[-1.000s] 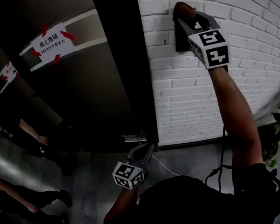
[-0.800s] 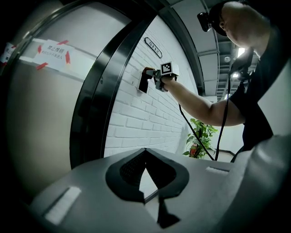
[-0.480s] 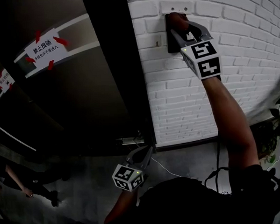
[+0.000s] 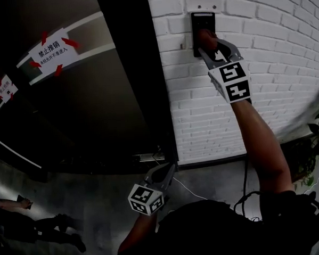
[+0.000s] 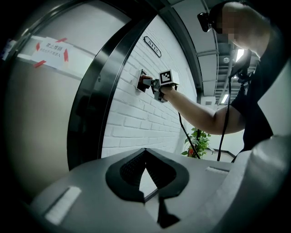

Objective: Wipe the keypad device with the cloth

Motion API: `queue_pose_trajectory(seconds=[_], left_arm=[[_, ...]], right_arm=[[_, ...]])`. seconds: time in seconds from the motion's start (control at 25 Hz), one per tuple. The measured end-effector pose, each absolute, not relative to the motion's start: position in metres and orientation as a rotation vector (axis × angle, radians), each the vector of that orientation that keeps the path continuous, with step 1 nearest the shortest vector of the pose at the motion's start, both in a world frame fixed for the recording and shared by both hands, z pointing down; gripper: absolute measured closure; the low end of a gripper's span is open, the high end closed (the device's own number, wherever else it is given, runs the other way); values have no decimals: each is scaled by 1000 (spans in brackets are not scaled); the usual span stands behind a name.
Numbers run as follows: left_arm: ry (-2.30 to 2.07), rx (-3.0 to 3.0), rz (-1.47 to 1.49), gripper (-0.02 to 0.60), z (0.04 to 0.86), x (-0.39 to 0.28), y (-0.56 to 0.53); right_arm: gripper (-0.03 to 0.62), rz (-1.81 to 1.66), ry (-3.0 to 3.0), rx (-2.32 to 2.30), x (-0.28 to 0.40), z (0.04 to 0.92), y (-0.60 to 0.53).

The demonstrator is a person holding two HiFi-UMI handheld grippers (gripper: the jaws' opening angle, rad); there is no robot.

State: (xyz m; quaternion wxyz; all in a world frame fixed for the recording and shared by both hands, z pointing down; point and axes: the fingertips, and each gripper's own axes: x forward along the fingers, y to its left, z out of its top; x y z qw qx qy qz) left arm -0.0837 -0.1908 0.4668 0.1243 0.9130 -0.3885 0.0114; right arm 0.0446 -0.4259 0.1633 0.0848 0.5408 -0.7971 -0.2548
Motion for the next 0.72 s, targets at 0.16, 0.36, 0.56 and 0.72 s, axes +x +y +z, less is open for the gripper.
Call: queue_pose_trajectory(seconds=[0.16, 0.36, 0.56, 0.72], left_arm=[[-1134, 2653, 42, 565, 468, -85, -189], [-1131, 2657, 42, 565, 468, -84, -189], [-1126, 2660, 42, 565, 467, -83, -188], [-1123, 2658, 46, 565, 467, -83, -186]], right_arm=[[450, -738, -2362, 1595, 44, 185, -426], [450, -703, -2369, 1584, 44, 198, -426], [450, -665, -2379, 1574, 44, 208, -426], [450, -617, -2390, 1564, 45, 217, -426]])
